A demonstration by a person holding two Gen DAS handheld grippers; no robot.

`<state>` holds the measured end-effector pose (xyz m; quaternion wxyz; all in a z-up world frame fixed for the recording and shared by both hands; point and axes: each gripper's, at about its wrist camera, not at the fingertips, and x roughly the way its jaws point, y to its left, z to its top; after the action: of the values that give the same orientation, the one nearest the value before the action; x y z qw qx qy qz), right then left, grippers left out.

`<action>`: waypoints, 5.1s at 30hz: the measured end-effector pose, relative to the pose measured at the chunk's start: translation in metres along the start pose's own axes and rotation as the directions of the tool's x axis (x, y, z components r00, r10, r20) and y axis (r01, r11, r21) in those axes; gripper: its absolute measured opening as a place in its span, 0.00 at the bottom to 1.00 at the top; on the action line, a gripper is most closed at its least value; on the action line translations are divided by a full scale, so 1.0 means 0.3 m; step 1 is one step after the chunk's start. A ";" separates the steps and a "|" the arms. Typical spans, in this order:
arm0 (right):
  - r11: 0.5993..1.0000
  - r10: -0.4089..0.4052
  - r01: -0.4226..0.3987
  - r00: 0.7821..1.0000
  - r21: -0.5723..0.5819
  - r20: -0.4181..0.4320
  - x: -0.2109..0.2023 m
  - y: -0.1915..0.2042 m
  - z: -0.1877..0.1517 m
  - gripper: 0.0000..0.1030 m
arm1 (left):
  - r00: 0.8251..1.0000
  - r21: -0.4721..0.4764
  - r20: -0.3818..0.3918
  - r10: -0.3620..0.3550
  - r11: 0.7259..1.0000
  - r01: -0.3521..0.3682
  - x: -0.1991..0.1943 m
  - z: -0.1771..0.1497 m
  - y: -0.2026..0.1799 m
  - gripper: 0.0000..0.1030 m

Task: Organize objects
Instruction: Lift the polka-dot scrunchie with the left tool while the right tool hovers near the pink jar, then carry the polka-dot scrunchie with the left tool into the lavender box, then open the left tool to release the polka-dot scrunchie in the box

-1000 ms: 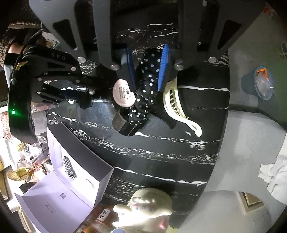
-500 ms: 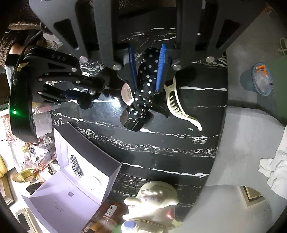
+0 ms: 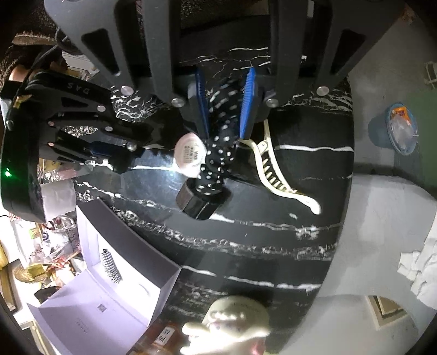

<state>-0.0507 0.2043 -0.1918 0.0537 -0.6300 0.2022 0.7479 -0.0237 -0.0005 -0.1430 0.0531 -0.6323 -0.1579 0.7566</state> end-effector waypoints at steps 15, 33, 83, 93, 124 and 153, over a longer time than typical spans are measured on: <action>0.999 -0.024 0.025 0.999 0.023 -0.033 0.030 -0.024 -0.017 0.40 | 0.997 0.049 -0.077 -0.019 0.999 0.023 0.114 0.017 -0.026 0.24; 1.000 -0.013 0.013 1.000 -0.007 -0.002 -0.007 -0.014 -0.001 0.40 | 1.000 0.113 -0.014 0.005 0.994 -0.003 0.058 0.019 -0.041 0.12; 0.972 -0.149 0.108 0.970 0.208 0.193 -0.316 -0.255 -0.127 0.40 | 0.999 0.502 -0.006 -0.040 0.864 0.038 0.008 0.147 -0.483 0.12; 0.962 -0.161 0.115 0.971 0.249 0.176 -0.320 -0.341 -0.128 0.40 | 0.998 0.535 -0.045 -0.042 0.843 0.060 0.067 0.184 -0.575 0.12; 0.971 -0.091 0.042 0.975 0.234 0.202 -0.311 -0.596 0.173 0.40 | 0.998 0.536 -0.027 0.058 0.843 -0.035 0.214 0.536 -0.671 0.12; 0.979 -0.092 0.049 0.973 0.200 0.210 -0.188 -0.792 0.417 0.40 | 0.995 0.501 -0.020 0.094 0.862 -0.071 0.393 0.769 -0.686 0.12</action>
<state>-0.0750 0.4773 -0.1776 0.1631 -0.5427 0.2444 0.7868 -0.2958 0.1870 -0.1560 0.1858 -0.6197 0.0717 0.7591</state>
